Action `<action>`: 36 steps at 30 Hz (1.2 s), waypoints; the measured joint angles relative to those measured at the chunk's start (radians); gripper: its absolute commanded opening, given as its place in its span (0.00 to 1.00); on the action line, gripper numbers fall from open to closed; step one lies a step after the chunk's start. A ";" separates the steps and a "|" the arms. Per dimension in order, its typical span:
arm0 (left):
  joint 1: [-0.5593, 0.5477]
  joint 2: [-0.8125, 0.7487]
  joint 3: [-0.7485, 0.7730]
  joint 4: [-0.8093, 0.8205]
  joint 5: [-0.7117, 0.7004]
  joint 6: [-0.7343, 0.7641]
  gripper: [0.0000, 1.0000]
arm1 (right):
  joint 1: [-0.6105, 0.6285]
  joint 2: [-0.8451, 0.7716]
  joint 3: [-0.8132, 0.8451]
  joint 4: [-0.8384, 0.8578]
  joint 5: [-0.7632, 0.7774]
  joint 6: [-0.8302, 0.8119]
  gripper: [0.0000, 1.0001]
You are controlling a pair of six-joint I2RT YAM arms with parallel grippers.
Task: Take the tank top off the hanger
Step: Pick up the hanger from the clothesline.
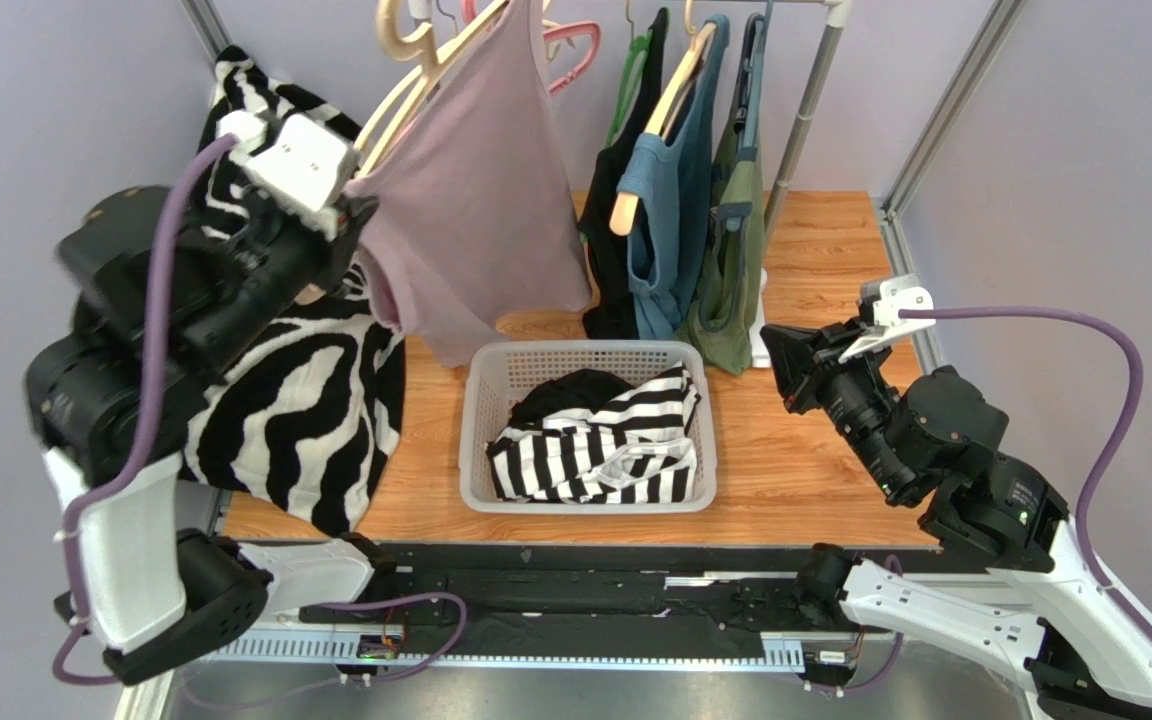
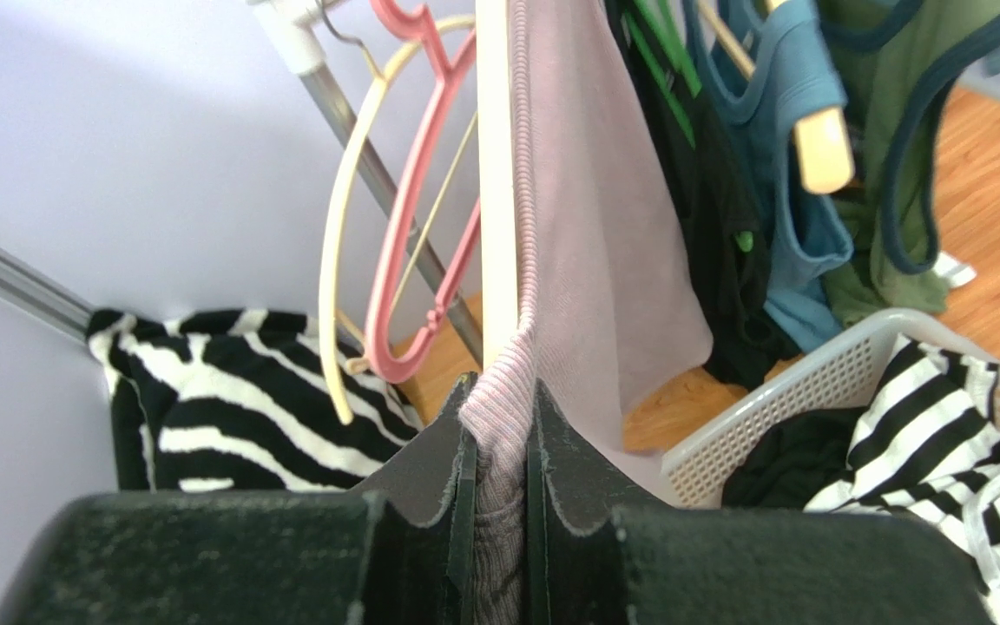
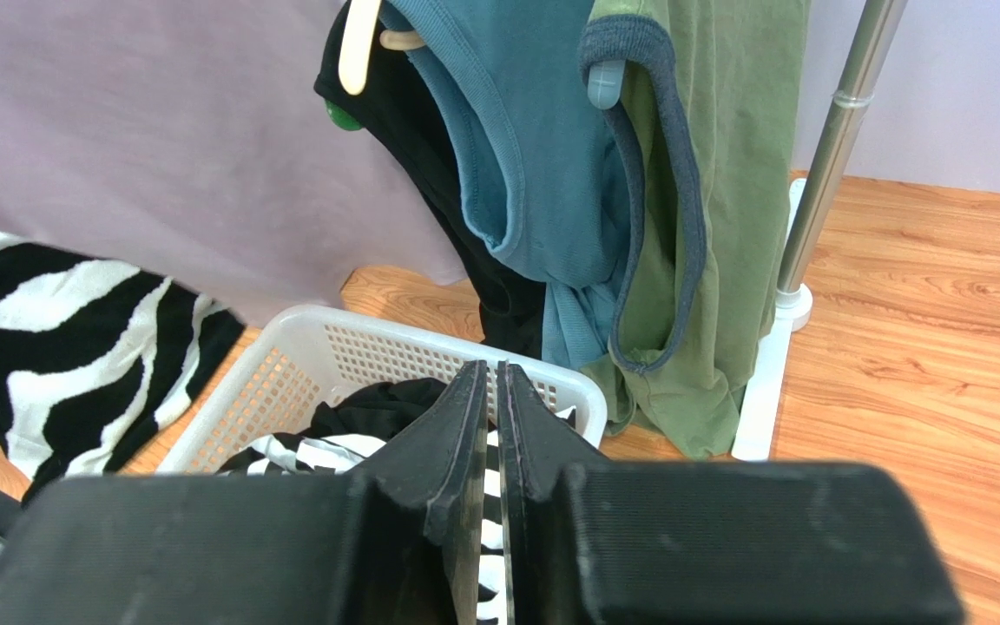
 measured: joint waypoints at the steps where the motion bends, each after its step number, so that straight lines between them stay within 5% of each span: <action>1: 0.000 -0.018 0.001 0.000 0.018 0.007 0.00 | 0.000 0.000 0.004 -0.004 0.000 0.002 0.11; 20: -0.001 -0.147 0.098 0.133 0.595 0.088 0.00 | 0.000 -0.044 0.032 -0.047 0.005 0.028 0.11; 36: -0.001 -0.084 -0.093 0.050 0.613 0.215 0.00 | 0.000 -0.114 0.027 -0.039 0.008 0.011 0.11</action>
